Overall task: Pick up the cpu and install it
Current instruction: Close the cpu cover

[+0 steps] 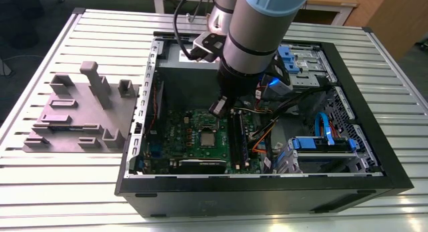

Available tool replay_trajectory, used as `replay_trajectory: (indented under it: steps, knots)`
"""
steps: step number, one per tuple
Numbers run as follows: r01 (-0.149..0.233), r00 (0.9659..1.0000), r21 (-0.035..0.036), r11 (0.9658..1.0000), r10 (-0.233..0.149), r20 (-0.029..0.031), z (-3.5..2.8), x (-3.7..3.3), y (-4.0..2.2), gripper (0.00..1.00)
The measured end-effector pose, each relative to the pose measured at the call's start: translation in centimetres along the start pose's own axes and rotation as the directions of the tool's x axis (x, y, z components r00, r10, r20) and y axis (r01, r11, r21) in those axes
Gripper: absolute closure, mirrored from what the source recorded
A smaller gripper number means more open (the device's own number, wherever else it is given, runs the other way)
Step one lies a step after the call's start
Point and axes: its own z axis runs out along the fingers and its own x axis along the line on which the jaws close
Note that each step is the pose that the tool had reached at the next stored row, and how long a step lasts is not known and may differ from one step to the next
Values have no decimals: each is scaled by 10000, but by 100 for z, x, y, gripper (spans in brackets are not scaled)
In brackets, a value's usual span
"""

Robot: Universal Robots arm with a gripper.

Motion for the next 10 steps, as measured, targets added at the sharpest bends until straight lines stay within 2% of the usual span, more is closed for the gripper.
replay_trajectory:
  steps: [10]
  knots:
    - [0,10000,0,10000,0,1,-2,27,-18,90]
